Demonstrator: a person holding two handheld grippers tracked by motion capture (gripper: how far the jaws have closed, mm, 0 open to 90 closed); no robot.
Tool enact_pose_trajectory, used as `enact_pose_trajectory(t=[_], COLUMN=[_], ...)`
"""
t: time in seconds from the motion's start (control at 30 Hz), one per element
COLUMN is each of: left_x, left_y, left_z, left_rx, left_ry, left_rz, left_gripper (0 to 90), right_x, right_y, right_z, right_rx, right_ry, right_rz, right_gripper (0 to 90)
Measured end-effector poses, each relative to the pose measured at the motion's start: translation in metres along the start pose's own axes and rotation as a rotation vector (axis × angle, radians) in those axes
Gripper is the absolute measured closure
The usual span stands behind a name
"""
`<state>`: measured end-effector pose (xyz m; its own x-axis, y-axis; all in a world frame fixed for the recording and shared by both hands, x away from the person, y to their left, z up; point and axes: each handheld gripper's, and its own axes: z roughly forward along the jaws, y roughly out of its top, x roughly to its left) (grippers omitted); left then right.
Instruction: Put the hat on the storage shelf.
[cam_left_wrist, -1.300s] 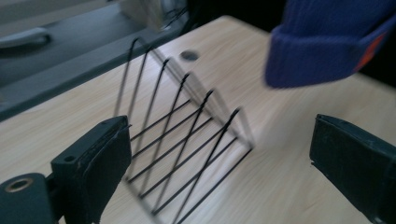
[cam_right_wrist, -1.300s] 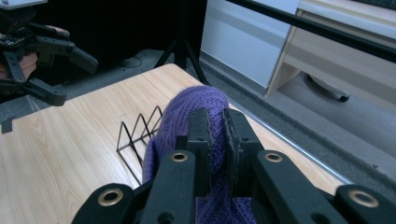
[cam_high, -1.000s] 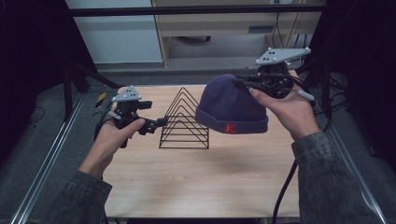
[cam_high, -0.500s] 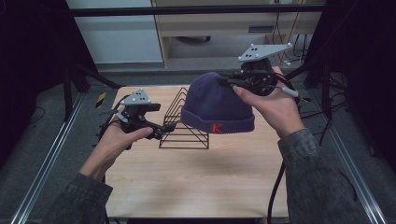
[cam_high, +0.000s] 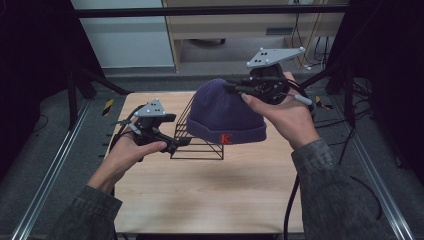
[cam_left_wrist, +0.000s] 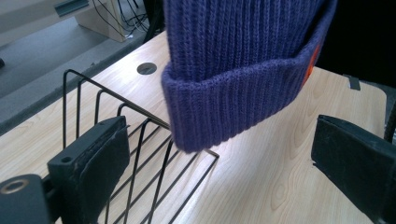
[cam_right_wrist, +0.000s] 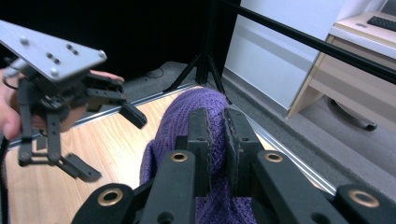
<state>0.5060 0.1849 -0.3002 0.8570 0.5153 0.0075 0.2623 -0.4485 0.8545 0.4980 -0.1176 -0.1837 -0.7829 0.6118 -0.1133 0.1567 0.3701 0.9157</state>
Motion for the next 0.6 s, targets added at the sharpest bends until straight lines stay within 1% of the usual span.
enact_pose_trajectory(t=[0.13, 0.2, 0.23, 0.3, 0.37, 0.43, 0.5, 0.53, 0.57, 0.6], left_x=[0.001, 0.002, 0.003, 0.004, 0.005, 0.006, 0.010, 0.010, 0.010, 0.010], left_y=[0.001, 0.002, 0.003, 0.004, 0.005, 0.006, 0.007, 0.007, 0.007, 0.008], left_z=[0.005, 0.009, 0.012, 0.016, 0.018, 0.023, 0.031, 0.033, 0.033, 0.037], left_rx=[-0.002, -0.004, -0.006, -0.025, -0.030, -0.034, -0.023, -0.021, -0.021, -0.017], left_ry=[-0.010, -0.017, -0.033, -0.032, -0.039, -0.059, -0.058, -0.066, -0.066, -0.075], left_rz=[-0.001, -0.009, -0.006, -0.014, -0.018, -0.022, -0.037, -0.034, -0.034, -0.024], left_gripper=[3.9, 3.9, 4.0, 5.1, 6.6, 11.1, 19.1, 21.7, 27.5, 32.4], right_x=[0.002, 0.003, 0.002, 0.001, 0.000, 0.001, 0.002, 0.002, 0.002, 0.001], right_y=[0.002, 0.003, 0.005, 0.006, 0.006, 0.006, 0.006, 0.006, 0.006, 0.006], right_z=[0.000, 0.001, 0.000, 0.000, 0.001, 0.004, 0.004, 0.004, 0.004, 0.004], right_rx=[-0.011, -0.019, -0.036, -0.050, -0.053, -0.050, -0.048, -0.049, -0.049, -0.042], right_ry=[0.011, 0.017, 0.020, 0.024, 0.027, 0.034, 0.031, 0.029, 0.029, 0.027], right_rz=[0.002, 0.003, 0.007, 0.014, 0.020, 0.014, 0.009, 0.009, 0.009, 0.006], right_gripper=[81.9, 81.9, 81.9, 81.9, 81.9, 81.9, 81.9, 81.9, 81.9, 81.9])
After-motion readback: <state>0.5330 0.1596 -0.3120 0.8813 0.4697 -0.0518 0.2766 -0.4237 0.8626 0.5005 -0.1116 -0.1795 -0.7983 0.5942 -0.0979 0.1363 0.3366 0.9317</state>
